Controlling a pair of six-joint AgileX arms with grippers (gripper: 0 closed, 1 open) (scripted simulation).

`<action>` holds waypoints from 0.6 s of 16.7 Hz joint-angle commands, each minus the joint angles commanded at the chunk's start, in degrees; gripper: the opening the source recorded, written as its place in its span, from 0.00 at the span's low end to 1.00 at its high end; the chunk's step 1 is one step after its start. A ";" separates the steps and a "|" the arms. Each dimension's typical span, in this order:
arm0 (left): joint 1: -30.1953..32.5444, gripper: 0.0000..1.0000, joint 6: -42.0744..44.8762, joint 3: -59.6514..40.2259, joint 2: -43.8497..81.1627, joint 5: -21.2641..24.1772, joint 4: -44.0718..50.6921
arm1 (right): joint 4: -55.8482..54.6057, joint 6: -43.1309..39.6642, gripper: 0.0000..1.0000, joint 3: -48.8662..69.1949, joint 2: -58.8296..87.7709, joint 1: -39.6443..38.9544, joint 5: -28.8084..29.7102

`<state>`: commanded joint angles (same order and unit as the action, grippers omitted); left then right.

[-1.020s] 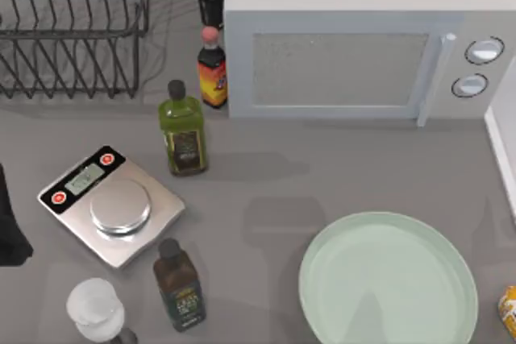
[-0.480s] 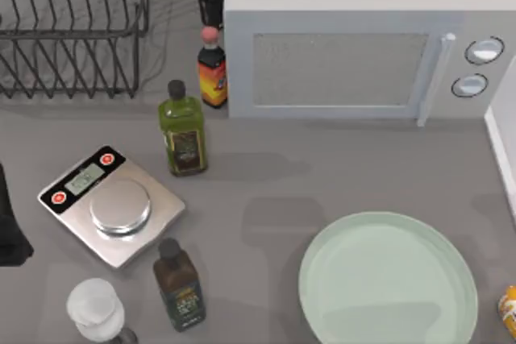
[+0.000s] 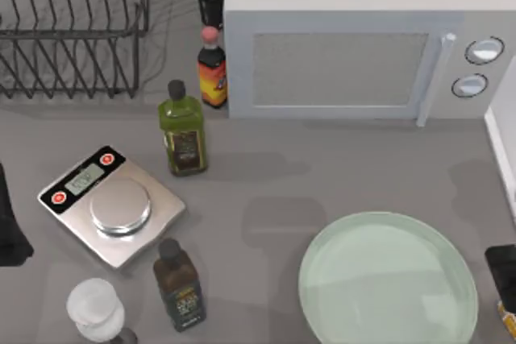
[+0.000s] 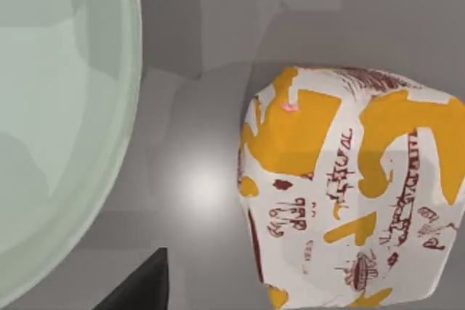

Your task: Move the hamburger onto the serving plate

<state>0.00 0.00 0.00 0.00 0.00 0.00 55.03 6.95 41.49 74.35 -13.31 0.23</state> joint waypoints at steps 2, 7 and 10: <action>0.00 1.00 0.00 0.00 0.00 0.00 0.00 | 1.36 0.19 1.00 1.27 1.77 -0.35 0.00; 0.00 1.00 0.00 0.00 0.00 0.00 0.00 | 1.16 0.14 1.00 1.07 1.80 -0.13 0.00; 0.00 1.00 0.00 0.00 0.00 0.00 0.00 | -2.78 0.12 1.00 -1.07 3.93 -0.27 -0.01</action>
<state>0.00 0.00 0.00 0.00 0.00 0.00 52.25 7.07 40.43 78.28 -13.58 0.23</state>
